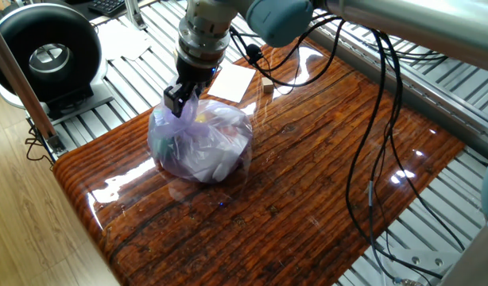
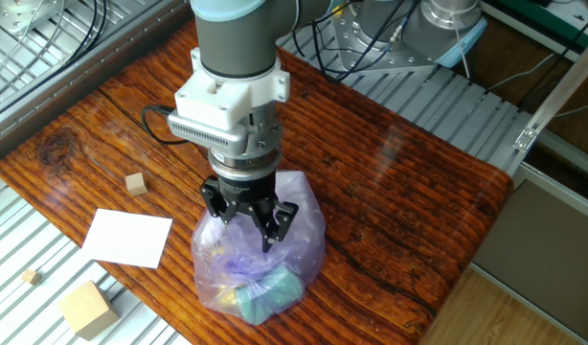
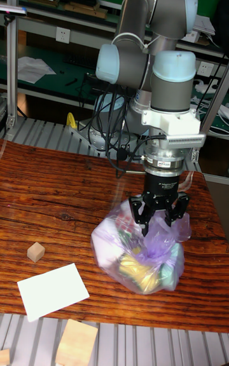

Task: Pick up a bag of things

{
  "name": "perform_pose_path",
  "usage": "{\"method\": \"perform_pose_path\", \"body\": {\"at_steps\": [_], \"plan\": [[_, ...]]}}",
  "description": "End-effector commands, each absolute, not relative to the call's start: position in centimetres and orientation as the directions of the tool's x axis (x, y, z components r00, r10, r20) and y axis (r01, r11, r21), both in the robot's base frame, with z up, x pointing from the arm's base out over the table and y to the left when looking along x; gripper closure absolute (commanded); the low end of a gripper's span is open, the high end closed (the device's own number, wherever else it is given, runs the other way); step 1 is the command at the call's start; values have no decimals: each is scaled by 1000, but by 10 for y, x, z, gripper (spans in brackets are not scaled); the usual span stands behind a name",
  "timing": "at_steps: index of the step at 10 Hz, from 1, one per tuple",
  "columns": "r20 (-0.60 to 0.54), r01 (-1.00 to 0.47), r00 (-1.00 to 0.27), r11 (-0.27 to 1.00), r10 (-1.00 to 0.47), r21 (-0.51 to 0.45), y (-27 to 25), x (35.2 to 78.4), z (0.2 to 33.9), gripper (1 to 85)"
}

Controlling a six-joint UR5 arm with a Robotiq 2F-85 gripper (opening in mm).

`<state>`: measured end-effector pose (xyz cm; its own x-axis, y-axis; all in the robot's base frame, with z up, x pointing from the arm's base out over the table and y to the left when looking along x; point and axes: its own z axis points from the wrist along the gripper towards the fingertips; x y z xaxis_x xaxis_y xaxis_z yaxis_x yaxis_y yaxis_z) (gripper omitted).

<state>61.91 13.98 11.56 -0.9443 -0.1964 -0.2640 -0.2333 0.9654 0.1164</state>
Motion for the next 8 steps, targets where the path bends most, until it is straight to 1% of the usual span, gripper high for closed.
{"method": "perform_pose_path", "body": {"at_steps": [1, 2, 8], "plan": [[-291, -222, -941, 965, -174, 139, 148, 628, 119, 327], [-295, -228, -939, 961, -175, 155, 154, 628, 122, 323], [-289, -226, -940, 964, -179, 138, 150, 628, 118, 333]]}}
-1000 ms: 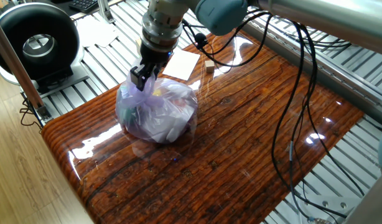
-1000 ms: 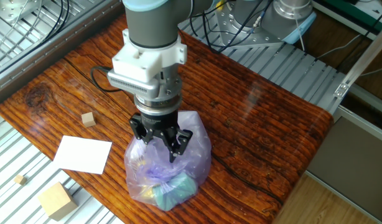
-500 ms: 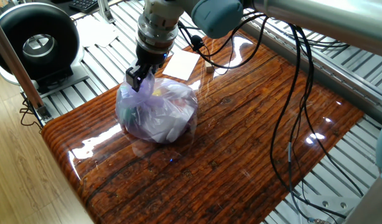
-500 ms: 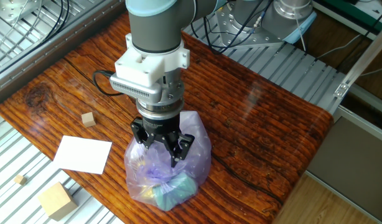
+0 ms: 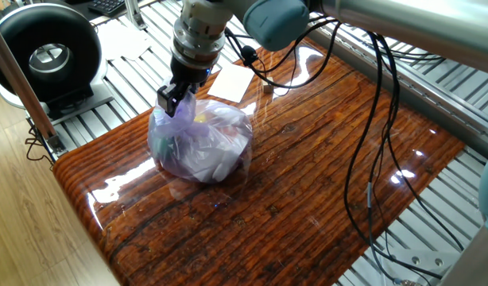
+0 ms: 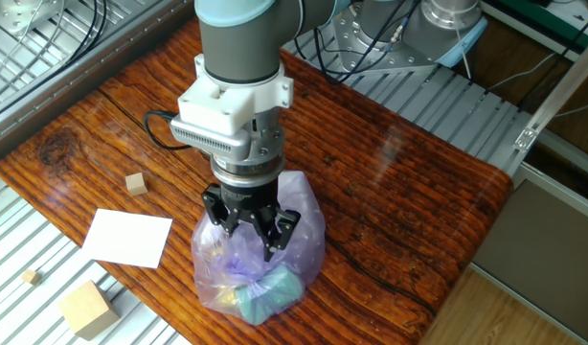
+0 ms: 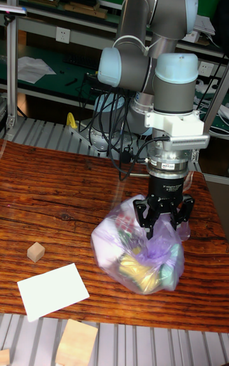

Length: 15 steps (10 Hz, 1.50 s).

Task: Pick up a bag of things

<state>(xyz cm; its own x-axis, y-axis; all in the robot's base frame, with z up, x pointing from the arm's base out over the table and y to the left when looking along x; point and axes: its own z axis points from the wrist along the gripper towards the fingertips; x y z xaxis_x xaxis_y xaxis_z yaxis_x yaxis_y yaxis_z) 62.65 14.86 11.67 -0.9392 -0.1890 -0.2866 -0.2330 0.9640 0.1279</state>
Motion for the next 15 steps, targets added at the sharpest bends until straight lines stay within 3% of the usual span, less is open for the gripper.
{"method": "perform_pose_path", "body": {"at_steps": [1, 15], "plan": [[-292, -226, -940, 965, -179, 136, 149, 628, 118, 337], [-328, -206, -935, 959, -134, 196, 165, 636, 124, 350]]}}
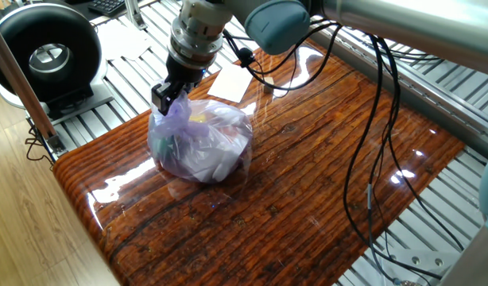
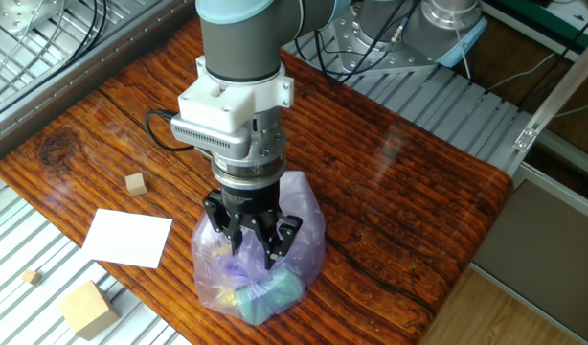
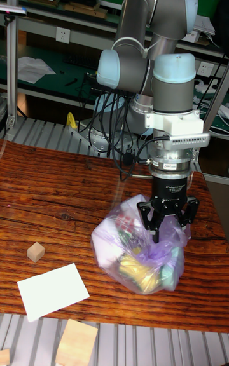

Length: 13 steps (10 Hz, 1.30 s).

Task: Pick up a bag of things

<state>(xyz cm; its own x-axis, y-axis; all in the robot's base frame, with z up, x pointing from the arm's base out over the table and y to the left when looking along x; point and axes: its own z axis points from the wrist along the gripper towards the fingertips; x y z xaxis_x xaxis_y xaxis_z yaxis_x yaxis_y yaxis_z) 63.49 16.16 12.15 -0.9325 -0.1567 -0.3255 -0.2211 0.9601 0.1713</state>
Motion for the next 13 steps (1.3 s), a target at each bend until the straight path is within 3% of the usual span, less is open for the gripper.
{"method": "perform_pose_path", "body": {"at_steps": [1, 13], "plan": [[-321, -200, -937, 963, -134, 181, 161, 635, 123, 347], [-221, -179, -965, 970, -141, 164, 152, 611, 115, 317]]}}
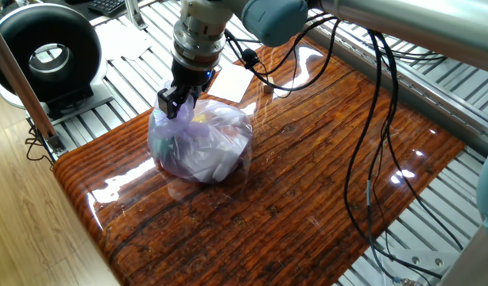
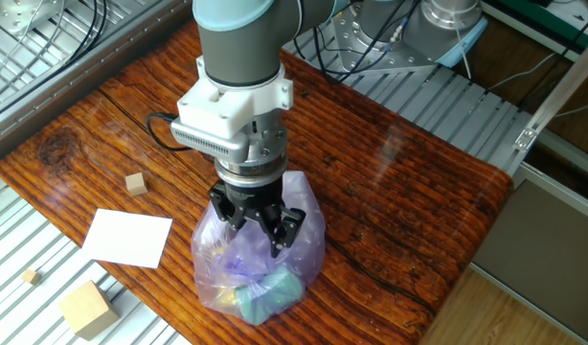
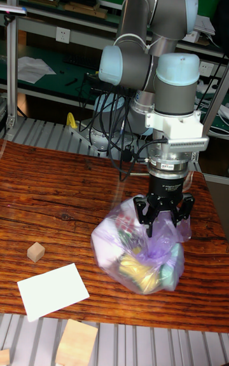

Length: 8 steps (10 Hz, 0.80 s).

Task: Pick up a bag of things

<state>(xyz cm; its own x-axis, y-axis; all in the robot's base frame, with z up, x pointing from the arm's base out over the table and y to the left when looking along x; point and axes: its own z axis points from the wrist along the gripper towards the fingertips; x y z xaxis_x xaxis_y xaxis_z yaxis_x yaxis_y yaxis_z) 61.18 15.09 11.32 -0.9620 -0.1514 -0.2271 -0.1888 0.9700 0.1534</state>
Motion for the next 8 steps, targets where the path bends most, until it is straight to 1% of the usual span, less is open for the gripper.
{"method": "perform_pose_path", "body": {"at_steps": [1, 3, 8], "plan": [[-227, -182, -963, 970, -143, 160, 150, 615, 110, 313], [-245, -178, -960, 970, -135, 163, 151, 626, 92, 310], [-263, -173, -957, 970, -124, 173, 151, 639, 67, 307]]}}
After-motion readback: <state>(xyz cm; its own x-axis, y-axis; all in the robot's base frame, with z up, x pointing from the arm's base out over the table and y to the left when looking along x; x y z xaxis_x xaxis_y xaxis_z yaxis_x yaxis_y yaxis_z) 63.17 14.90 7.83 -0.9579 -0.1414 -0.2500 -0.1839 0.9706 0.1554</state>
